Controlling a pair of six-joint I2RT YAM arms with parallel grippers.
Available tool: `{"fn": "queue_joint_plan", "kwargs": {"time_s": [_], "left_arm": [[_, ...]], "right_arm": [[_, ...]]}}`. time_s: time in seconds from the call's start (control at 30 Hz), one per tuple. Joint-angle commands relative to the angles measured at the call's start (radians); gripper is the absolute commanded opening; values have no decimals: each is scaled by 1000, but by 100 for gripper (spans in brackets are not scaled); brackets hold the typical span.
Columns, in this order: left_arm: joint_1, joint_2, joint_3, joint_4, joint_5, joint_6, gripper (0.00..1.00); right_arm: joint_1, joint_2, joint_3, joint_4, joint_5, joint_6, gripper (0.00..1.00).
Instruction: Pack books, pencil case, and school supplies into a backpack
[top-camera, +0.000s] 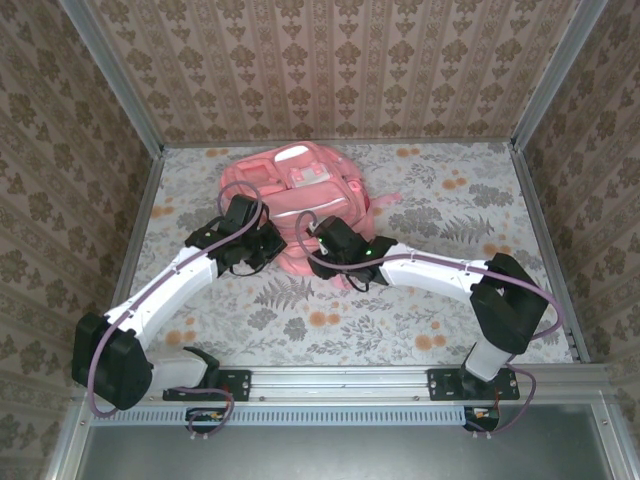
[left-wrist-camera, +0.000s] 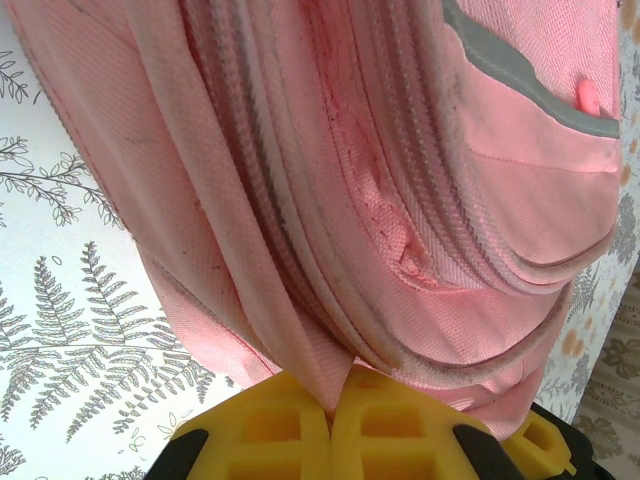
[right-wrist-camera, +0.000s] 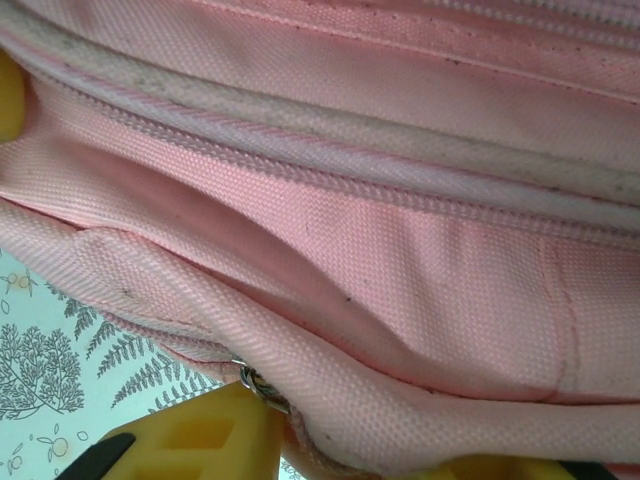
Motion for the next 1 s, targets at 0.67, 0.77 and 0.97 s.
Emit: {"fn": "queue_joint_plan", "kwargs": {"time_s": [0.67,0.77,0.97], "left_arm": [[41,-36,25,68,-7,14,0],[62,-55,12,56,-8,20,0],[116,-98,-13,29,-8,41,0]], "right_arm": [[-49,-193,-111,3,67,214,0],[-81,-199,-134,-37,87,239,0],[-149,-194,-165,-78,117,243,0]]}}
